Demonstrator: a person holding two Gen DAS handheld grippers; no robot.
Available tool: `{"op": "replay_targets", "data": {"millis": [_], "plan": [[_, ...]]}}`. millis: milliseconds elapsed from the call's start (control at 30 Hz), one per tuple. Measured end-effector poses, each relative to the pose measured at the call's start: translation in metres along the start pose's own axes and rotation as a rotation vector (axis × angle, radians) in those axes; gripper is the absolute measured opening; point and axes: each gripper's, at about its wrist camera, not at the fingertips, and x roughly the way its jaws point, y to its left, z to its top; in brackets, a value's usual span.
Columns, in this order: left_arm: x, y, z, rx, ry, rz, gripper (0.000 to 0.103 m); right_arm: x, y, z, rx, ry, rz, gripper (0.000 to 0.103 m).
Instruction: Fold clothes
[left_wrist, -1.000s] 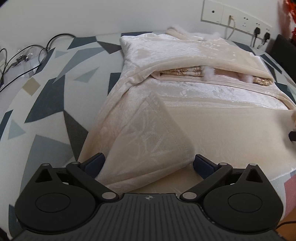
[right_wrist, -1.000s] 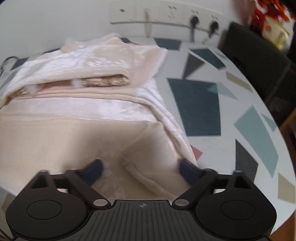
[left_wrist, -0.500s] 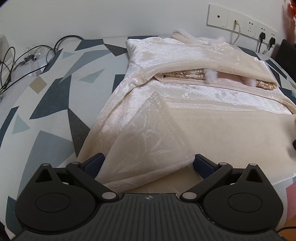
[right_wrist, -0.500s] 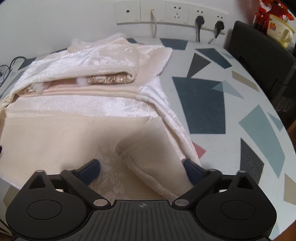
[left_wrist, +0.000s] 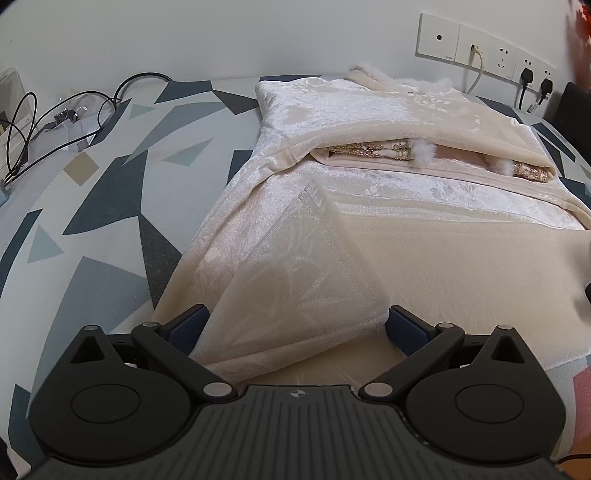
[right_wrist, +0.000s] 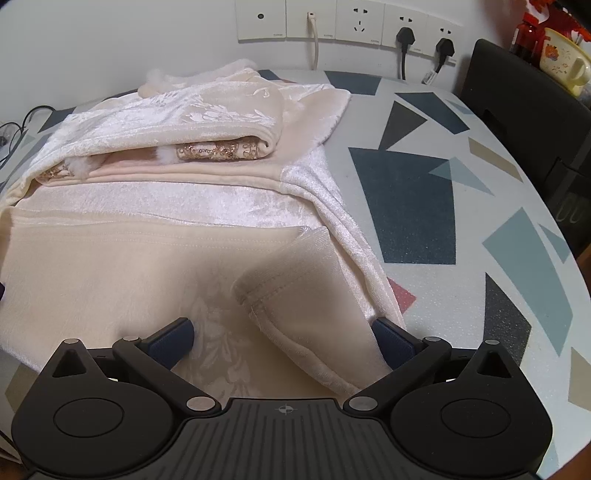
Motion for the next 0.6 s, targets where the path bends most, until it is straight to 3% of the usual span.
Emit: {"op": "replay_targets", "data": {"millis": [267,600], "plan": [[0.0022,0.0014,0.0058,0.000,0.035,-0.007,0.103,0.0012,0.0032,0.0052,0.009,0.021,-0.019,0.102],[0.0009,0.0011,0.0054,0.026,0.023,-0.012,0.103,-0.0010,0.0009,-0.0017,0.019,-0.027,-0.010,0.102]]}}
